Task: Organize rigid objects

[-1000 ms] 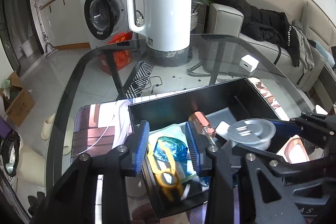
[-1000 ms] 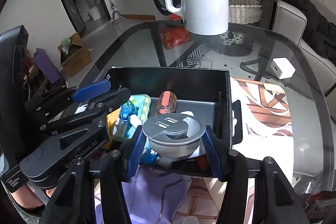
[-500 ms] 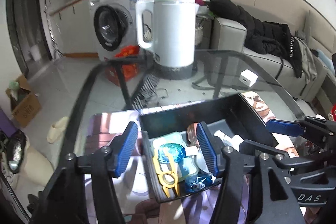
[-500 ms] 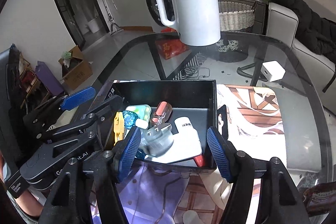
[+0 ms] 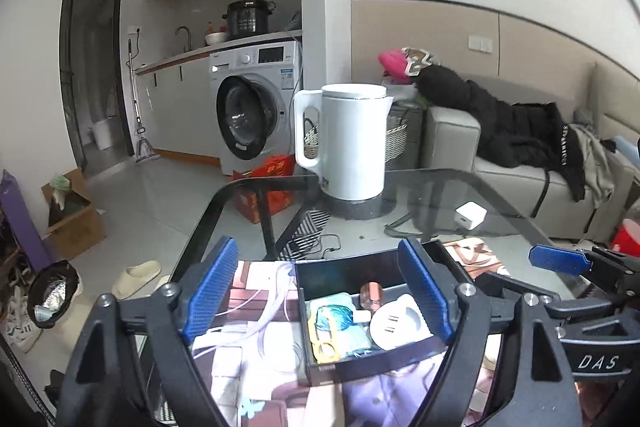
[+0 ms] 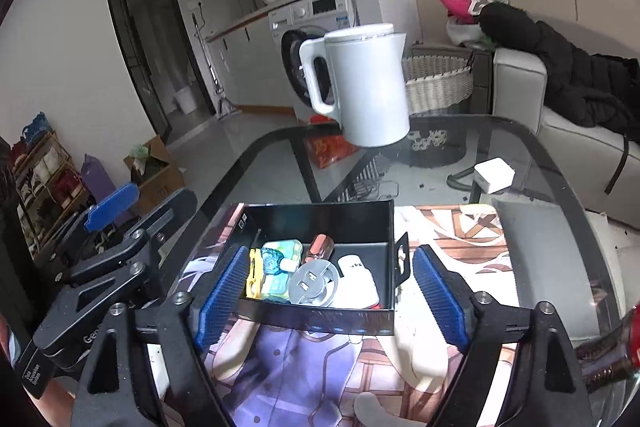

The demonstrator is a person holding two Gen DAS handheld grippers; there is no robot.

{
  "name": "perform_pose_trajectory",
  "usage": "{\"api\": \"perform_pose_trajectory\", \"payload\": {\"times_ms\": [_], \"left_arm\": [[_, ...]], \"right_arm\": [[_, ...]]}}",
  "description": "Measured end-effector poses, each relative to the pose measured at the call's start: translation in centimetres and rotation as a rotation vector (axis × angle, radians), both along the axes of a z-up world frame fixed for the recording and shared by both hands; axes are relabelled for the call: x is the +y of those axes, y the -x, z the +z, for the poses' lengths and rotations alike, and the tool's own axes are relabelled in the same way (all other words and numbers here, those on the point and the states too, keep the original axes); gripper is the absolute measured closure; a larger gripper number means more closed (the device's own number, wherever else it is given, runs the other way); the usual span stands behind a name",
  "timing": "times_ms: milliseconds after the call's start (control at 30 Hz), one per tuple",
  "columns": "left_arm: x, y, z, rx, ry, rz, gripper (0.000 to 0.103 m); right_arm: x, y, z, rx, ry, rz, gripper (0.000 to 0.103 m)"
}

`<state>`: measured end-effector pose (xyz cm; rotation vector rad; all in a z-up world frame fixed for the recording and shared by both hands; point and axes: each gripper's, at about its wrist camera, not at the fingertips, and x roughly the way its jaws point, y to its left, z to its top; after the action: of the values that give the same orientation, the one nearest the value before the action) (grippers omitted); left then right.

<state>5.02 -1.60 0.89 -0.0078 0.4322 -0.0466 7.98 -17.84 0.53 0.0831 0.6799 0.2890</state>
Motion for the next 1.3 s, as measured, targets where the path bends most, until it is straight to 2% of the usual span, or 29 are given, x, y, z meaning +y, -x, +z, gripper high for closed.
{"api": "perform_pose_trajectory", "payload": {"times_ms": [67,133,167,300,467,567,767,933,1300], "left_arm": [[0.1,0.9,-0.1,-0.028,-0.002,0.018,0.009],[0.2,2.2,-0.3,-0.071,-0.016,0.027,0.004],[0.3,2.7,-0.5,-0.088,-0.027,0.024,0.003],[-0.1,4.4,-1.3,-0.125,-0.074,0.018,0.003],[0.0,6.3,-1.8,-0.15,-0.085,0.026,0.0],[0.0,6.9,-2.6,-0.129,-0.087,0.01,0.0],[0.3,7.3,-4.2,-0.077,-0.056,0.019,0.0],[0.1,7.7,-4.7,-0.113,-0.089,0.021,0.0],[0.5,8.2,-4.1,-0.138,-0.081,0.023,0.0]], "right_arm": [[-0.1,0.9,0.2,-0.021,0.005,-0.001,0.013],[-0.4,2.1,0.2,-0.056,0.004,-0.003,0.01],[-0.5,2.5,0.2,-0.069,0.006,-0.01,0.004],[-1.0,5.1,-0.3,-0.139,0.013,-0.029,0.001],[-1.7,7.2,-0.9,-0.202,0.006,-0.091,0.001],[-2.1,7.8,-1.6,-0.22,-0.023,-0.13,0.001],[-1.4,8.6,-2.3,-0.301,0.027,-0.171,0.001],[-0.7,9.4,-2.4,-0.35,0.081,-0.179,0.001],[-1.4,9.2,-2.6,-0.334,0.051,-0.198,0.001]]}}
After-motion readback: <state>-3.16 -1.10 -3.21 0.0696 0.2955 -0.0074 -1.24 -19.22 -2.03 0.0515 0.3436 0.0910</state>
